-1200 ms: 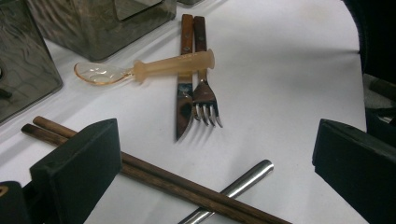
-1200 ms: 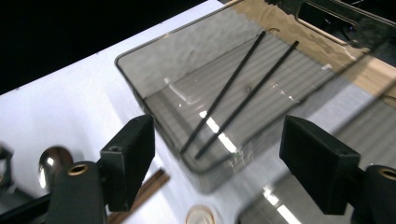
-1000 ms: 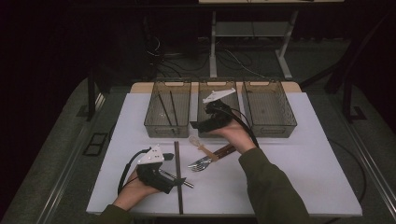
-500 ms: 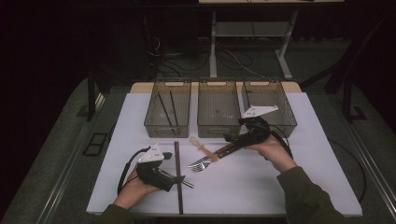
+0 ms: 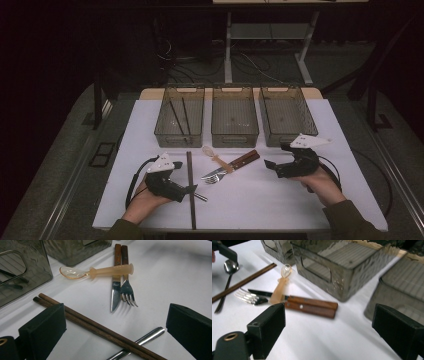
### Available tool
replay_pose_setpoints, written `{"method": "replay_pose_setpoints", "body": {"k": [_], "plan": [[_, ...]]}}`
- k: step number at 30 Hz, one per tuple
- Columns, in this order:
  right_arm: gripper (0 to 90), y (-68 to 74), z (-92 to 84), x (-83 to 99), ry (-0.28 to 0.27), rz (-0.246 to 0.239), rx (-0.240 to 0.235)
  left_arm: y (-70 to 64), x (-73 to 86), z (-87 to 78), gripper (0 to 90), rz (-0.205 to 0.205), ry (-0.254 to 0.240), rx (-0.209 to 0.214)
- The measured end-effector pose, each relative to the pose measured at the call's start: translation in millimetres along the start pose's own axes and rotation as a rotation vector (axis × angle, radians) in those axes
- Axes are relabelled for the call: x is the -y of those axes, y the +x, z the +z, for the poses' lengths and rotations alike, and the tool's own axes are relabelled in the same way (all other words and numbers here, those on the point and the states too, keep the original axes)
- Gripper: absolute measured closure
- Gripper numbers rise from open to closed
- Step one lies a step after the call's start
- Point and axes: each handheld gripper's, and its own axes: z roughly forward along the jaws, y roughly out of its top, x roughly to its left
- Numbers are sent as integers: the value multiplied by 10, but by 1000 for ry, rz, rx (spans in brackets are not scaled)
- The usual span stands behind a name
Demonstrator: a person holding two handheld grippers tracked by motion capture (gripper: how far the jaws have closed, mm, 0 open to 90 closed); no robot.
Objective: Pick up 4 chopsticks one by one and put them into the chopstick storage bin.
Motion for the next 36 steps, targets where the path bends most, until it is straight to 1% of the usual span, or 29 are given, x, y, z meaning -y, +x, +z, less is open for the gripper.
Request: {"method": "replay_pose_setpoints", "body": {"k": [1,4,6,9,10,12,14,17,20,21,22,23,25,26,27,30,34,36], "plan": [[111,-1,-20,50,1,5,6,-5,-1,-4,21,5,3,0],[111,24,-84,216,7,12,7,-18,3,5,34,8,6,4],[111,48,-115,300,10,4,-2,-24,3,11,48,13,11,10],[111,93,-148,417,16,-6,-7,-22,-5,11,74,13,10,4],[111,100,-158,444,15,-3,-11,-24,-7,7,88,7,9,-4],[111,108,-192,492,4,17,-18,-11,-15,-5,133,10,8,-4],[111,111,-225,520,4,20,-12,-4,-30,-13,161,12,7,-25],[111,96,-282,572,-2,42,-20,13,-53,-25,281,15,7,-47],[111,97,-310,602,9,38,-37,47,-84,-1,414,4,12,-74],[111,98,-313,606,14,36,-38,66,-104,19,446,-8,22,-86],[111,102,-312,612,18,36,-31,78,-116,34,466,-9,27,-95],[111,104,-311,615,22,37,-30,98,-138,63,486,-5,42,-105],[111,110,-305,622,27,37,-23,121,-164,109,530,-8,58,-111],[111,114,-306,627,29,35,-24,138,-182,140,559,-10,74,-118],[111,119,-309,639,35,29,-25,142,-194,162,586,-23,82,-129],[111,120,-303,668,45,31,-28,188,-260,236,674,-41,114,-177],[111,120,-303,661,37,29,-34,271,-335,314,808,-68,141,-228],[111,119,-307,653,28,31,-36,320,-366,363,864,-78,168,-260]]}}
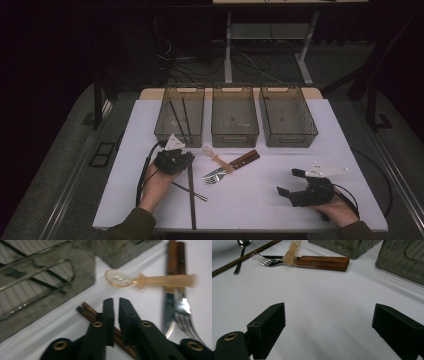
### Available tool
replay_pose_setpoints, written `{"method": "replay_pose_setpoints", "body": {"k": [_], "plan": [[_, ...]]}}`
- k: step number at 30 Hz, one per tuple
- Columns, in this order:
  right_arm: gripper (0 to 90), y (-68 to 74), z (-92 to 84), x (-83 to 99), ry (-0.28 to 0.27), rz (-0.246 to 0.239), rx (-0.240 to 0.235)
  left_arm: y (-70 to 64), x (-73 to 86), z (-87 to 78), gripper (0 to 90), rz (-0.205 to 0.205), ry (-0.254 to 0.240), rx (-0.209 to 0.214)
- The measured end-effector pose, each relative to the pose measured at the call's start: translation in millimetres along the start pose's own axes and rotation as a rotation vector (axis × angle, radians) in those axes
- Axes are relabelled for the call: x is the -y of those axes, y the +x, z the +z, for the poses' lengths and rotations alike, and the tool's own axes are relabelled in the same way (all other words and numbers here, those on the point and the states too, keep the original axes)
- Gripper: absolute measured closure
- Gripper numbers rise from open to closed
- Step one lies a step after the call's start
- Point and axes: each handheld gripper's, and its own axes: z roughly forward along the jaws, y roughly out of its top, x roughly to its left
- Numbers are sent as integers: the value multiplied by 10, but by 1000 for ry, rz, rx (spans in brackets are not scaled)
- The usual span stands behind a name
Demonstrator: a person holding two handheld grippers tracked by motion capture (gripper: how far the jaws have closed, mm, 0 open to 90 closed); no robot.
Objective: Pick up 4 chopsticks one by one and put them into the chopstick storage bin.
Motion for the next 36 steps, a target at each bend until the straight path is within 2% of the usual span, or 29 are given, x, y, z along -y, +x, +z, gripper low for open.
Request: {"method": "replay_pose_setpoints", "body": {"k": [2,5,10,13,21,24,36], "plan": [[111,-3,-2,-3,0,3,3,33,-29,40,897,-3,25,-37],[111,-7,-6,-4,-2,-2,5,67,-61,56,898,-14,45,-83],[111,-5,-28,-13,-12,6,11,146,-78,55,898,-61,52,-118],[111,-8,-27,-17,-13,10,15,190,-60,98,898,-86,56,-111],[111,-12,-24,-26,-19,14,18,213,-46,155,898,-71,89,-105],[111,-11,-31,-27,-21,17,18,222,-33,171,898,-78,99,-102],[111,-19,-38,-32,-25,20,28,227,-44,257,898,-114,88,-63]]}}
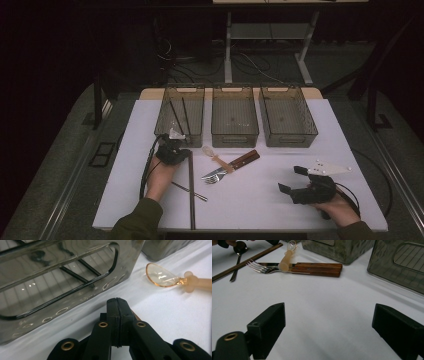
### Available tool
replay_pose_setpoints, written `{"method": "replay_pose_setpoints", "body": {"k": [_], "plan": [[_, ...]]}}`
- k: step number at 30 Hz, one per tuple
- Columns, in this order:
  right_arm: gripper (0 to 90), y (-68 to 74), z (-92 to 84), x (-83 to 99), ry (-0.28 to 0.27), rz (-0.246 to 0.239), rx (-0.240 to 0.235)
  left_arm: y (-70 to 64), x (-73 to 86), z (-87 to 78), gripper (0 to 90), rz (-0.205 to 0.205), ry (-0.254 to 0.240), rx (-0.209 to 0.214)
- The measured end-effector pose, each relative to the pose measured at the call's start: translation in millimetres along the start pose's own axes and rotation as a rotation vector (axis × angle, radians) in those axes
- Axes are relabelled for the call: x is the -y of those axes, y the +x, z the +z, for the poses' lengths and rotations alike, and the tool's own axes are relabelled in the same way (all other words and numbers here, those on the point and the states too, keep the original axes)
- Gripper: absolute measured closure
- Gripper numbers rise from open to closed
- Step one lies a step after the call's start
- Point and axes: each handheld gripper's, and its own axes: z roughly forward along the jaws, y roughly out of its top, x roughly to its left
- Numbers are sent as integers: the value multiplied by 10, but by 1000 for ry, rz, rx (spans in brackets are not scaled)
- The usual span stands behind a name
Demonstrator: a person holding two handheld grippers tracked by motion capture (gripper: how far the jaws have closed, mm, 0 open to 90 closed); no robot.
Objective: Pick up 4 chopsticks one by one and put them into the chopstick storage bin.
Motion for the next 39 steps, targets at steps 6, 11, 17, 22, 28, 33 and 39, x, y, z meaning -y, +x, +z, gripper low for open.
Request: {"method": "replay_pose_setpoints", "body": {"k": [6,11,17,22,28,33,39], "plan": [[111,5,-2,-1,1,0,-1,-29,-33,34,898,13,0,11],[111,5,-4,-1,0,1,0,-49,-38,42,897,12,0,25],[111,4,-5,-1,0,0,1,-59,-43,41,882,22,3,35],[111,4,-6,-1,-1,-3,1,-75,-45,51,873,24,1,42],[111,5,-7,-3,-3,-4,1,-132,-57,68,873,28,2,54],[111,8,-7,-2,-1,-6,1,-152,-68,75,874,50,7,69],[111,7,-8,-3,-2,-7,2,-200,-73,68,874,58,8,91]]}}
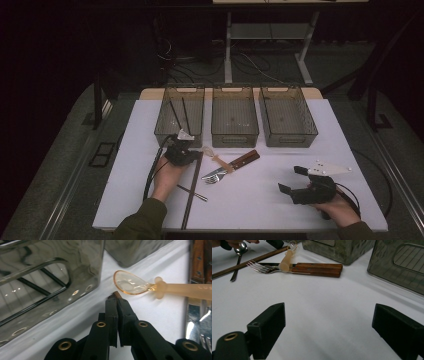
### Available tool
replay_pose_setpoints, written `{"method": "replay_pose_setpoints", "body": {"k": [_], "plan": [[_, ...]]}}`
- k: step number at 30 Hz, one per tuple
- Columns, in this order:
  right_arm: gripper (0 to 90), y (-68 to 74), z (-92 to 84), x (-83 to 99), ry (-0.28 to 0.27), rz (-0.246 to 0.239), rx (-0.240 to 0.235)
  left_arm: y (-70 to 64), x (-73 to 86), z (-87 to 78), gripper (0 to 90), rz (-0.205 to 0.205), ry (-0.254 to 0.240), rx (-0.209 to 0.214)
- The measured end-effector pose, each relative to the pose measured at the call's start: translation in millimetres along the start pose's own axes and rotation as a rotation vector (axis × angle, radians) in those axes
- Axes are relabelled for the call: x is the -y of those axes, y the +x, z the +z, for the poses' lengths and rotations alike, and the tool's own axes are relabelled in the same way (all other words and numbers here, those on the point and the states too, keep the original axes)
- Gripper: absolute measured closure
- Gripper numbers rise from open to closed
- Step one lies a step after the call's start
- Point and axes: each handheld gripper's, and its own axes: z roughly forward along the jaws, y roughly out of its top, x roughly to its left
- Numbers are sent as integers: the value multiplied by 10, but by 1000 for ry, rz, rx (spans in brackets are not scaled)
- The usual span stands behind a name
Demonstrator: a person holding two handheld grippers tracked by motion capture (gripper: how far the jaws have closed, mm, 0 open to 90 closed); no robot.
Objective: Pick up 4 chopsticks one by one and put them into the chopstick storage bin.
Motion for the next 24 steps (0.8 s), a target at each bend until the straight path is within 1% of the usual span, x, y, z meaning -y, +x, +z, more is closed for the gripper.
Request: {"method": "replay_pose_setpoints", "body": {"k": [1,3,5,6,9,11,14,18,20,21,22,24], "plan": [[111,0,-1,0,0,-1,0,-3,0,0,872,7,0,-1],[111,0,-2,0,0,-2,1,-6,-2,-20,848,7,1,-5],[111,0,-4,-1,1,-4,2,-6,-5,-55,807,9,-10,-8],[111,1,-5,-1,1,-6,2,-12,-7,-80,784,3,-17,-5],[111,7,-8,-2,2,-6,3,-63,-12,-135,722,-3,-33,-2],[111,8,-6,-2,3,-7,3,-96,-12,-136,664,-7,-24,8],[111,13,-4,-3,5,-10,5,-133,-13,-93,596,1,-2,4],[111,18,-5,-3,4,-14,4,-150,-5,-33,591,8,14,-9],[111,16,-4,-4,4,-12,5,-159,3,-13,593,17,29,-23],[111,15,-3,-3,4,-10,6,-162,8,-3,595,30,31,-25],[111,14,-3,-3,5,-9,7,-177,14,-1,601,34,27,-39],[111,16,-1,-3,5,-11,6,-187,18,2,618,43,25,-45]]}}
